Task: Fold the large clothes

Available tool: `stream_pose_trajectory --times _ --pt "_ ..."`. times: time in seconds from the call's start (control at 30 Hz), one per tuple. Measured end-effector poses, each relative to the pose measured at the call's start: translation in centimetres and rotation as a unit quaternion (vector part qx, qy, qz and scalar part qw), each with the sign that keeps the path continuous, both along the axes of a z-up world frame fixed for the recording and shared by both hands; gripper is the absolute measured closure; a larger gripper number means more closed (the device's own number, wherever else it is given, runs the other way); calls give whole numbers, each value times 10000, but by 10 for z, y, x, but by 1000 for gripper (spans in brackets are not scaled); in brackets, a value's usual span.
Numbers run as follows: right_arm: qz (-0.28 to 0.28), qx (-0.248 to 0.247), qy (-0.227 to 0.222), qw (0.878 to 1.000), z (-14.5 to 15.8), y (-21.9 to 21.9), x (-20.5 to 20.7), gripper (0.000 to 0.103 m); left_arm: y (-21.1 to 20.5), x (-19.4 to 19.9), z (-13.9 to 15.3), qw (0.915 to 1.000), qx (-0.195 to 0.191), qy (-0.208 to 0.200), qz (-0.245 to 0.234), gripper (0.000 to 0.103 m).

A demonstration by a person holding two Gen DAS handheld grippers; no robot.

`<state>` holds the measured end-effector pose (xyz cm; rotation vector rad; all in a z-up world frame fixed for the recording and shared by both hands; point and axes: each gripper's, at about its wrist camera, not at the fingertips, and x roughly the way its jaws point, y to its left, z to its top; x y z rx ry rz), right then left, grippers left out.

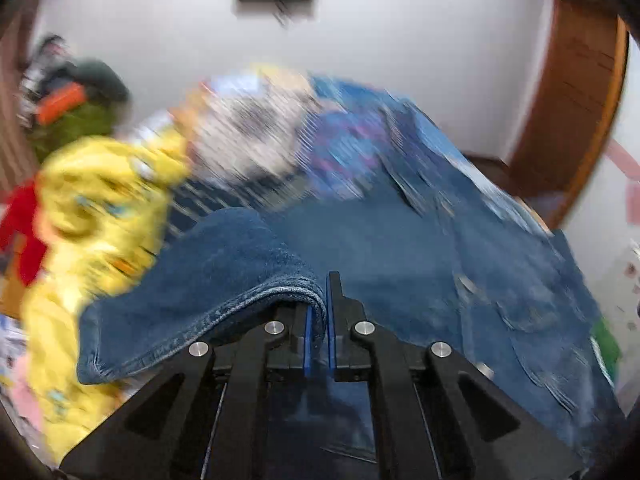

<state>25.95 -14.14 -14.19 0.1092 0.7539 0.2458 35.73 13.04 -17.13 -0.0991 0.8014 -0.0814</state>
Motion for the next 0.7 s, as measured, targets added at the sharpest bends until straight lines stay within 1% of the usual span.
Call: stream_pose_trajectory --times 0.03,0.1,0.13,0.23,0.27,0.33,0.37,0.4,0.43,0.47,0.53,0.6,0.63,0.7 --pt "-3 20 -10 10000 1 -1 -2 0 -9 2 -11 9997 -65 203 -138 99" --pt "-14 44 -46 10000 3 -5 -5 0 -24 2 -35 9977 -118 629 -220 98" --pt "-24 44 -64 10000 4 -7 -7 0 -27 -1 -41 9969 -184 731 -231 98" --pt "-64 28 -106 9999 6 -11 -9 0 -24 -8 -60 9916 -615 1134 -126 98" --pt "-80 20 -112 9999 6 -12 -10 0 -21 -12 -63 9905 -694 1181 -82 93" --pt "-111 3 -118 9999 5 -13 -10 0 -10 -20 -60 9889 -846 1222 69 74" --pt "-126 2 -117 9999 5 -14 -10 0 -5 -27 -58 9890 -876 1178 163 52" --pt "-146 8 -104 9998 3 -14 -9 0 1 -34 -55 9894 -894 1107 304 41" --pt "-156 23 -94 9998 2 -15 -9 0 10 -42 -50 9893 -930 1005 501 25" --pt "-166 48 -77 9998 1 -16 -9 0 24 -48 -44 9882 -1034 876 716 17" --pt "-167 94 -37 9998 -1 -15 -8 0 49 -55 -40 9832 -1303 772 1020 14" --pt "-151 110 -2 9998 -3 -14 -8 0 78 -63 -42 9740 -1665 742 1345 13" --pt "-134 98 10 9999 -4 -12 -7 0 94 -64 -47 9682 -1840 778 1503 13" --pt "-103 73 16 9999 -6 -9 -6 0 124 -68 -61 9522 -2315 968 1740 14"
